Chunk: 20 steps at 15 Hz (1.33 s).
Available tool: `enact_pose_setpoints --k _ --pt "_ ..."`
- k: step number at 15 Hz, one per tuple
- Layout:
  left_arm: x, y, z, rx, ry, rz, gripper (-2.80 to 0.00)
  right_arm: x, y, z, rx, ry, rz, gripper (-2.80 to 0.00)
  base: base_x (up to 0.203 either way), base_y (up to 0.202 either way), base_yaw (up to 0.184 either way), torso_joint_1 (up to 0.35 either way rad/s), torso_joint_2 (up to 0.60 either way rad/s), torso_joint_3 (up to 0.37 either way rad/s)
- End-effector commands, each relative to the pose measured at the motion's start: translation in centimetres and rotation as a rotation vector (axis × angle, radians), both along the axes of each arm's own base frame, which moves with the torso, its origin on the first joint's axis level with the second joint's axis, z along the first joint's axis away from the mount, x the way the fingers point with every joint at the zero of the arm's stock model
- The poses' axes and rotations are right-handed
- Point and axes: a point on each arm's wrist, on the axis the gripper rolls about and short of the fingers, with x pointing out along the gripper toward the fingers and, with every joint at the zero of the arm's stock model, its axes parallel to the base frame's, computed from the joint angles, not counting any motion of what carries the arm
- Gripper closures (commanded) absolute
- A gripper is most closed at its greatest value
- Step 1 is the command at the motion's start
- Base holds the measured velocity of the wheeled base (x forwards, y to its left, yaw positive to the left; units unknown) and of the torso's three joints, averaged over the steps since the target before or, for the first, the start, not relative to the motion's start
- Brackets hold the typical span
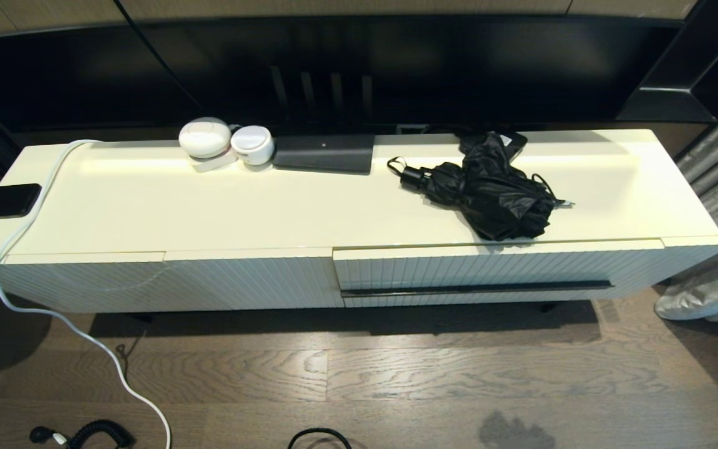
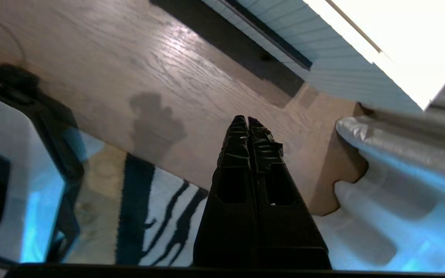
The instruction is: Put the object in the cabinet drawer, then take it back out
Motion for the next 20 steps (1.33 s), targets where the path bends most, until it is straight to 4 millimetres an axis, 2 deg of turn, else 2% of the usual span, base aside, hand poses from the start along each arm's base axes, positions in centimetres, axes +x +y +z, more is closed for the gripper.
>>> enact_pose_setpoints --k 1,3,5,7,9,13,17,20 --pt "0.0 0.0 0.0 0.001 -0.001 -0.001 0.0 -5.7 -0.3 1.3 0.033 -0.176 -0.021 0.0 0.0 0.0 0.0 0.0 0.0 0.0" --pt "0.0 0.0 0.0 0.001 0.0 -0.001 0.0 -10.6 -0.5 0.3 0.093 -0.288 -0.049 0.0 0.0 0.0 0.0 0.0 0.0 0.0" --pt "0.0 0.0 0.0 0.001 0.0 -0.001 0.0 -14.4 -0.7 -2.0 0.135 -0.322 -0.084 0.0 0.0 0.0 0.0 0.0 0.0 0.0" --pt "0.0 0.0 0.0 0.001 -0.001 0.0 0.0 -17.2 -0.7 -4.6 0.174 -0.311 -0.131 0.0 0.0 0.0 0.0 0.0 0.0 0.0" --pt "0.0 0.0 0.0 0.001 0.0 -0.001 0.0 -18.7 -0.6 -6.9 0.227 -0.304 -0.178 0.0 0.0 0.0 0.0 0.0 0.0 0.0" --pt "0.0 0.0 0.0 0.001 -0.001 0.001 0.0 -20.0 -0.6 -11.5 0.337 -0.332 -0.223 0.0 0.0 0.0 0.0 0.0 0.0 0.0" --pt "0.0 0.0 0.0 0.001 0.0 0.001 0.0 -18.5 -0.7 -15.0 0.377 -0.251 -0.3 0.0 0.0 0.0 0.0 0.0 0.0 0.0" --pt "0.0 0.0 0.0 0.001 0.0 -0.001 0.0 -16.6 -0.7 -15.9 0.406 -0.326 -0.303 0.0 0.0 0.0 0.0 0.0 0.0 0.0"
